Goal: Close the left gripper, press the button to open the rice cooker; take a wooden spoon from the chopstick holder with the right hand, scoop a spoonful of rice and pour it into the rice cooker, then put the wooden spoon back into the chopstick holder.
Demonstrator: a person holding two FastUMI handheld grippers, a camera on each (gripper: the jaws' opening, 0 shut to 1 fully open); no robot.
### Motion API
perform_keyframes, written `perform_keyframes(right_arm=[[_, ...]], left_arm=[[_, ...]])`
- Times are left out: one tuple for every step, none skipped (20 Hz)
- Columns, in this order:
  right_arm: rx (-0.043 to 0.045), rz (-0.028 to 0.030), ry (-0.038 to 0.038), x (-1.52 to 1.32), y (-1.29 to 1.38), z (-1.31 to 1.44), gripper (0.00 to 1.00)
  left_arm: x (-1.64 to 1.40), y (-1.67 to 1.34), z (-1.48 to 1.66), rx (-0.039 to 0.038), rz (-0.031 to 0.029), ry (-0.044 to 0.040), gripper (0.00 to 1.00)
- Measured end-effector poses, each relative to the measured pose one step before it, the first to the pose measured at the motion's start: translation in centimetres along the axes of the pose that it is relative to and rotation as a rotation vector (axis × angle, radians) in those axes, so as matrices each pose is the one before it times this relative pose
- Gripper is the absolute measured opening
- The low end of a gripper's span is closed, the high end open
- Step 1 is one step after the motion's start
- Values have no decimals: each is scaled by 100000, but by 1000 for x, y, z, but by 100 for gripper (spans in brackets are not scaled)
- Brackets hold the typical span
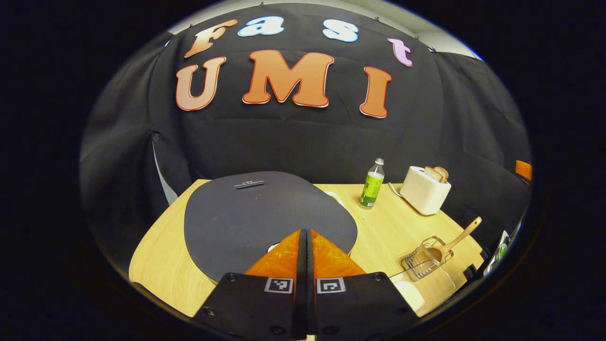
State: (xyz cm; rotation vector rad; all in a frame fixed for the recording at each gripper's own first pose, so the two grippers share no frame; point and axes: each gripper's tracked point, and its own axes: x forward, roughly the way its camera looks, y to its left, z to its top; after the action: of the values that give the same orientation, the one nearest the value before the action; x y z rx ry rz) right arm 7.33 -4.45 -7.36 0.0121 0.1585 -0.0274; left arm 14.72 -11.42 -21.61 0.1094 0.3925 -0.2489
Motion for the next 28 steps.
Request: perform_keyframes(right_arm=[[-29,176,137,80,63,-1,94],[-120,38,-149,38,23,-104,99],[-135,242,-207,68,15,9,99],[-47,382,-63,3,100,-102,99],[8,425,-44,95,117,-56,99],[-43,212,73,104,71,-171,99],[-169,12,280,172,51,-233,99],[-663,-280,186,173,-77,-318,99],[-450,-58,244,113,-18,-314,99],[139,520,303,79,147,-253,94],[827,738,530,153,180,-329,94],[1294,701,814,265,167,-452,94],[1576,810,882,224,107,-495,94],[1506,703,995,199,83,-521,94],[1378,507,902,334,60,-517,94],[1142,360,986,404,-31,-659,94],[529,1,1417,462,-58,-708,94],[-211,-294,2019,351,-182,-1023,94],[392,466,2041,360,-24,-907,94],[1031,828,1822,239,37,-828,94],[1377,585,2156,516,26,-951,94],[1603,635,2470,532,68,-1016,94],[1229,645,2720,503,94,-979,94],[1203,9,1811,582,-72,-698,94],[1506,340,1448,663,22,-584,93],[1910,287,1786,586,34,-686,93],[2404,493,2619,761,135,-853,92],[2304,980,2525,586,224,-848,91]], left_arm=[[-25,-146,203,3853,1151,888,5],[-240,-76,312,3011,862,697,4],[-185,-156,514,2044,414,-53,4],[-420,255,821,454,719,-1528,4],[-456,301,1431,-995,1022,-3050,4],[-519,498,1641,-958,1173,-3247,4],[-446,645,1816,-1848,1730,-3495,1],[-482,592,1990,-1773,1229,-3018,1],[-648,523,1499,-1124,1519,-3268,4],[-628,705,1897,-496,1533,-3691,4],[-471,453,1589,162,1094,-3021,4],[-538,519,786,337,1184,-1429,4],[-648,495,812,-784,1020,-1087,4],[-583,252,199,-1236,714,-89,4],[-608,614,-38,-767,1229,134,4],[-621,702,232,274,2118,-839,4],[-622,785,345,1226,2209,-1130,4],[-632,606,247,454,1604,-555,4],[-642,418,-71,120,1484,165,4],[-630,513,-16,29,1555,43,4],[-615,544,58,-521,1161,-317,4],[-507,439,-50,-1112,976,-145,4],[-531,548,-129,-1464,1263,-22,4],[-388,751,-208,-748,1788,-272,1],[-461,960,-6,-53,2556,-409,4],[-332,831,208,105,1991,-411,2],[-624,681,-351,-469,2106,-593,5],[-372,613,132,-257,2044,-1120,2]])
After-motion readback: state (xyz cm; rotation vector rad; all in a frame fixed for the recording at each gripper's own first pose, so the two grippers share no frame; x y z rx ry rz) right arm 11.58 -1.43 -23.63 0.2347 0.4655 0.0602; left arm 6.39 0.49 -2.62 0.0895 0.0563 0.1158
